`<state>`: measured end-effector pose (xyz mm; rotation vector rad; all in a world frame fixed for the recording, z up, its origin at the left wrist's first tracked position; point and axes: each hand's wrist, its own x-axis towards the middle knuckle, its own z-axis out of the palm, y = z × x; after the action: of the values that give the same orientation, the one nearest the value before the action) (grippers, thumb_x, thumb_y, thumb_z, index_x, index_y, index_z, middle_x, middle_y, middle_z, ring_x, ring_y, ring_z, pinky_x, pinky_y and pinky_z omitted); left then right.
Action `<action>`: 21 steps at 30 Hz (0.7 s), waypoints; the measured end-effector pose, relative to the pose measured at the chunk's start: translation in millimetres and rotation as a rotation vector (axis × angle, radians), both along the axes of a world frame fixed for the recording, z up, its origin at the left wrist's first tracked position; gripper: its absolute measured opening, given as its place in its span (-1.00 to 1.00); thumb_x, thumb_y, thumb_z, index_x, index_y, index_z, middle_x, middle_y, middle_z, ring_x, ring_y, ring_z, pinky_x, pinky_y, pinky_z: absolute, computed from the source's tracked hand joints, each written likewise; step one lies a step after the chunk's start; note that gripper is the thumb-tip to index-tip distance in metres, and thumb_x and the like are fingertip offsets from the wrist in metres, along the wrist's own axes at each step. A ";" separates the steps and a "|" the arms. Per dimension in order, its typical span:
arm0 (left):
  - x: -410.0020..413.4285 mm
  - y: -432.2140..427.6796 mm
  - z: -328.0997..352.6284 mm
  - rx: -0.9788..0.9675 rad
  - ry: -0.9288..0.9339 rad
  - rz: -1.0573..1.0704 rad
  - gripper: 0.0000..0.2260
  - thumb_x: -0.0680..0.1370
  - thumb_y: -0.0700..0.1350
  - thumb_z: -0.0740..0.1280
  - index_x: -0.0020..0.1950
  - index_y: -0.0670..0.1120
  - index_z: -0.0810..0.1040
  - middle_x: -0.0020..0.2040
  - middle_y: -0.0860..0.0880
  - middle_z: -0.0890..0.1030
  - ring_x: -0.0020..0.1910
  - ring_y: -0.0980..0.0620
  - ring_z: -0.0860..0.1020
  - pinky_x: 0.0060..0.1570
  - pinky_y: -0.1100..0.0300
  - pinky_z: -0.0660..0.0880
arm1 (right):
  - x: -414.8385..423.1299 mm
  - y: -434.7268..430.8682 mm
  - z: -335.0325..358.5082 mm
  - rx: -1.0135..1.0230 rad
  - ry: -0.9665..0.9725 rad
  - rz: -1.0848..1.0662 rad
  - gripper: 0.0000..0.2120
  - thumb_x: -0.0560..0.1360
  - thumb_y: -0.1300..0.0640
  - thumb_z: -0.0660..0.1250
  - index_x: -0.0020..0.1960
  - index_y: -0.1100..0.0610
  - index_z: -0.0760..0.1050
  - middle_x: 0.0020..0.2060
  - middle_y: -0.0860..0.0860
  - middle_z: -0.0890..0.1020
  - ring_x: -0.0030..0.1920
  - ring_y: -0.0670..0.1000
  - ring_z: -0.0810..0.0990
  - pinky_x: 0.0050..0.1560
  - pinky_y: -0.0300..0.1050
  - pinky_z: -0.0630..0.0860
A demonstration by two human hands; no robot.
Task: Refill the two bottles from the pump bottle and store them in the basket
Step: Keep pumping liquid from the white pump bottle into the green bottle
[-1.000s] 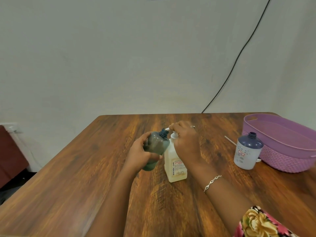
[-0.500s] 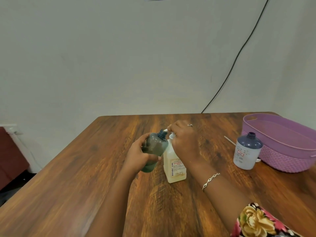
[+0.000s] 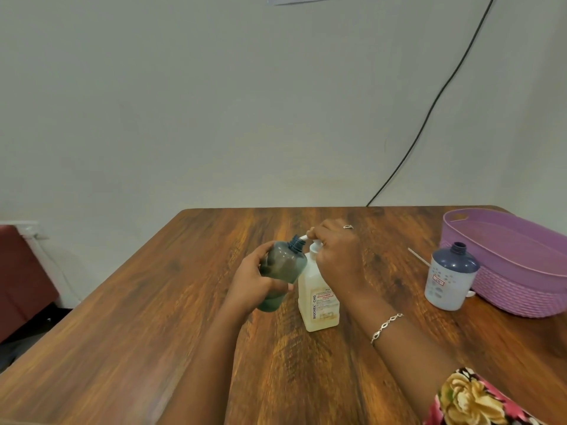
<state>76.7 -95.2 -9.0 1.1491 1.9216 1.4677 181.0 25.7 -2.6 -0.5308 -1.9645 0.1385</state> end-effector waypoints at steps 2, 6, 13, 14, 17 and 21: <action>0.2 -0.2 -2.0 0.001 0.006 0.000 -0.32 0.30 -0.30 0.48 0.32 0.13 0.37 0.13 0.06 0.40 0.01 0.05 0.43 -0.16 0.18 0.43 | 0.7 -1.4 -2.9 -0.015 0.007 0.005 -0.78 0.23 0.50 0.32 -0.27 0.24 0.61 -0.35 0.06 0.61 -0.32 0.09 0.53 -0.39 -0.15 0.44; -0.2 -1.1 -2.6 0.001 0.010 0.000 -0.33 0.32 -0.30 0.47 0.33 0.11 0.37 0.12 0.06 0.40 0.00 0.07 0.43 -0.18 0.20 0.43 | 4.6 -0.3 7.0 -0.066 -0.006 0.039 -0.79 0.31 0.48 0.30 -0.19 0.27 0.64 -0.28 0.10 0.64 -0.26 0.10 0.57 -0.31 -0.15 0.45; -1.3 -2.4 -8.1 -0.012 0.004 0.004 -0.32 0.30 -0.29 0.48 0.34 0.08 0.37 0.20 0.00 0.39 0.10 -0.03 0.42 -0.10 0.14 0.43 | 3.0 -8.5 0.5 0.030 0.034 -0.005 -0.74 0.18 0.53 0.28 -0.26 0.27 0.61 -0.33 0.10 0.62 -0.33 0.09 0.56 -0.34 -0.20 0.45; -1.2 -2.9 -8.5 -0.013 0.005 0.006 -0.32 0.30 -0.29 0.49 0.35 0.08 0.37 0.21 0.00 0.38 0.11 -0.03 0.42 -0.09 0.14 0.43 | 3.2 -9.7 -0.9 0.022 0.032 -0.002 -0.75 0.19 0.52 0.27 -0.26 0.27 0.61 -0.33 0.10 0.62 -0.33 0.09 0.56 -0.35 -0.21 0.44; -0.8 -3.2 -8.7 0.005 0.002 0.003 -0.36 0.30 -0.29 0.48 0.27 0.14 0.38 0.19 0.01 0.40 0.06 0.01 0.42 -0.16 0.20 0.42 | 3.0 -8.2 -1.1 -0.005 0.023 -0.008 -0.74 0.20 0.49 0.24 -0.25 0.27 0.61 -0.33 0.10 0.62 -0.32 0.09 0.56 -0.34 -0.21 0.43; -0.7 -2.3 -8.2 0.018 -0.001 0.010 -0.35 0.30 -0.28 0.49 0.28 0.15 0.38 0.20 0.02 0.41 0.06 0.04 0.43 -0.19 0.23 0.41 | 3.9 -6.2 12.5 -0.096 0.006 0.037 -0.79 0.31 0.47 0.27 -0.18 0.31 0.64 -0.28 0.14 0.63 -0.26 0.10 0.55 -0.29 -0.10 0.48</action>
<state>76.0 -97.5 -17.2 1.1481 1.9192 1.4933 184.9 19.5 9.9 -0.5555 -1.9694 0.2592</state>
